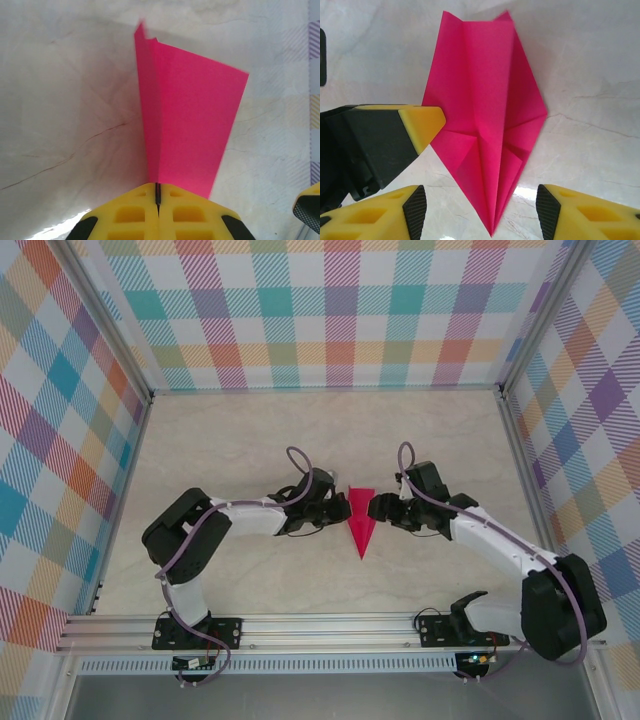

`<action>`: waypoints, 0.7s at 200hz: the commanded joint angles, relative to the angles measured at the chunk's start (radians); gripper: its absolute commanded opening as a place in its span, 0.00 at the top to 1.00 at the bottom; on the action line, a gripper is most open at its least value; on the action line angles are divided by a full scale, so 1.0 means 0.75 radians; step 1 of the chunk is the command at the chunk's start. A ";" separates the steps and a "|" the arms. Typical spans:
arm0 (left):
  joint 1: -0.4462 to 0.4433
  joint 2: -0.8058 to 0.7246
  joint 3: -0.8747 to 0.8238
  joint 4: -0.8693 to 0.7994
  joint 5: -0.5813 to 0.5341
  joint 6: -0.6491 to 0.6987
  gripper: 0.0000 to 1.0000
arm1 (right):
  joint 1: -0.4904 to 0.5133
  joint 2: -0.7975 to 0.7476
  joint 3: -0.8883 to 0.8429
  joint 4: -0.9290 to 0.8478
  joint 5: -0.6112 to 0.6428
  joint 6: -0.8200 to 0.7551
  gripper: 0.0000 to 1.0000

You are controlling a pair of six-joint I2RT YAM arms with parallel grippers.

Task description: Fold a paper plane with a square sheet of paper (pick it up from the middle)

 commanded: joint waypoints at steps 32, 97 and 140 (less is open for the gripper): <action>0.028 -0.001 -0.073 0.049 -0.018 -0.062 1.00 | 0.066 0.196 0.082 0.011 -0.068 -0.030 0.48; 0.030 -0.008 -0.084 0.051 -0.012 -0.057 1.00 | 0.145 0.244 0.129 -0.001 -0.032 -0.042 0.56; 0.030 -0.006 -0.081 0.049 -0.004 -0.055 1.00 | 0.176 0.303 0.145 -0.026 -0.007 -0.026 0.55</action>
